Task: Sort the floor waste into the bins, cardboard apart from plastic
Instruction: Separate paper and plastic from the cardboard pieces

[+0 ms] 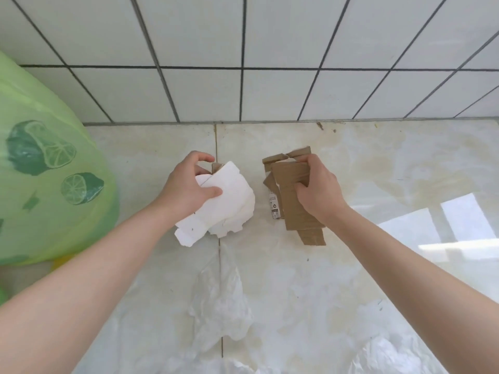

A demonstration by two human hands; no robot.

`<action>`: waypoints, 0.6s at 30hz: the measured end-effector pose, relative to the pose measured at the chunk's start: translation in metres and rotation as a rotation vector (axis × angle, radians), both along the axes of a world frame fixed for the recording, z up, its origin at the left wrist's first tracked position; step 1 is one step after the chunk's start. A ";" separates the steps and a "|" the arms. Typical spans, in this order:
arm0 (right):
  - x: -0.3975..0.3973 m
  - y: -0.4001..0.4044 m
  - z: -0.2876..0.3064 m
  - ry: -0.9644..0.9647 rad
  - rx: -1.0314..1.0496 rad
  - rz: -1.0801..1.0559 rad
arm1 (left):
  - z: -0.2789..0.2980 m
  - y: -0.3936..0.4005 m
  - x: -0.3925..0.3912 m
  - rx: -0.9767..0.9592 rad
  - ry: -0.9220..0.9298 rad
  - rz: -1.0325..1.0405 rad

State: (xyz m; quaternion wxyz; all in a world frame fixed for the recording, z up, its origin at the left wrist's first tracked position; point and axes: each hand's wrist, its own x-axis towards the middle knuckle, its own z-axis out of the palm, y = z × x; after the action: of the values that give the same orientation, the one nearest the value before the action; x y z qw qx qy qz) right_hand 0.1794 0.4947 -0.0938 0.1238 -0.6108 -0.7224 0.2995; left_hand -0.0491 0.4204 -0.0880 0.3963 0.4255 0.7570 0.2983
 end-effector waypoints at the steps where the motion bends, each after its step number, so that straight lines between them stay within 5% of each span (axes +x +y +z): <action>1: -0.002 -0.009 0.002 0.011 0.005 0.022 | 0.005 -0.010 -0.004 0.013 0.017 0.019; 7: -0.015 -0.069 0.030 0.174 0.038 0.136 | 0.033 -0.078 -0.025 0.052 0.113 0.066; 18: -0.059 -0.170 0.077 0.088 0.121 0.557 | 0.062 -0.231 -0.042 0.119 0.185 0.248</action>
State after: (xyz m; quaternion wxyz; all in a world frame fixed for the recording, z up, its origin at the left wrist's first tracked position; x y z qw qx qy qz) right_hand 0.1202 0.3252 -0.0171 0.1042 -0.3665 -0.8730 0.3045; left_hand -0.0912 0.1897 -0.0257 0.2591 0.3773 0.8179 0.3486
